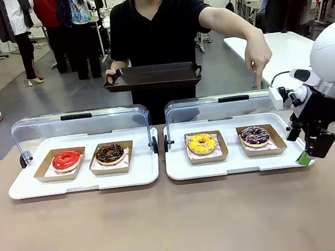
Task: Provide the desired donut to the person.
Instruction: Pick up and lift the Paper togo box containing the Donut pointed at by the person.
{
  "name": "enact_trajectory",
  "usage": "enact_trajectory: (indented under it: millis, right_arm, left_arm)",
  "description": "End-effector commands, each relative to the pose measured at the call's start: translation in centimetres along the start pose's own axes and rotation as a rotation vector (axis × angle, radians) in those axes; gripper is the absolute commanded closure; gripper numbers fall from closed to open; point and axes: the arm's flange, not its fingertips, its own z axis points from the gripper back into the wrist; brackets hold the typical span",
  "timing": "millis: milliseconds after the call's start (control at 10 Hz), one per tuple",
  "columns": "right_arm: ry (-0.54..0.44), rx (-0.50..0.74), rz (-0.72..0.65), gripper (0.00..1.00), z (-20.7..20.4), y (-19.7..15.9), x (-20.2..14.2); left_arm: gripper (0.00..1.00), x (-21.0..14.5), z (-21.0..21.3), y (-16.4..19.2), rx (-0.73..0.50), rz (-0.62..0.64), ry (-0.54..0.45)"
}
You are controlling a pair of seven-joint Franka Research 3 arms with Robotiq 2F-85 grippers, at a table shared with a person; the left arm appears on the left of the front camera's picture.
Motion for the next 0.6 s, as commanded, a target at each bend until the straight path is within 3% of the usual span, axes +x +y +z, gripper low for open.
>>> enact_trajectory:
  millis: [0,500]
  right_arm:
    - [0.014,-0.041,0.031,0.00,0.61,0.55,0.56]
    - [0.014,-0.041,0.031,0.00,0.61,0.55,0.56]
  left_arm:
    - [0.00,0.10,-0.01,-0.07,-0.002,-0.002,-0.005]
    - [0.00,0.10,-0.01,-0.07,-0.002,-0.002,-0.005]
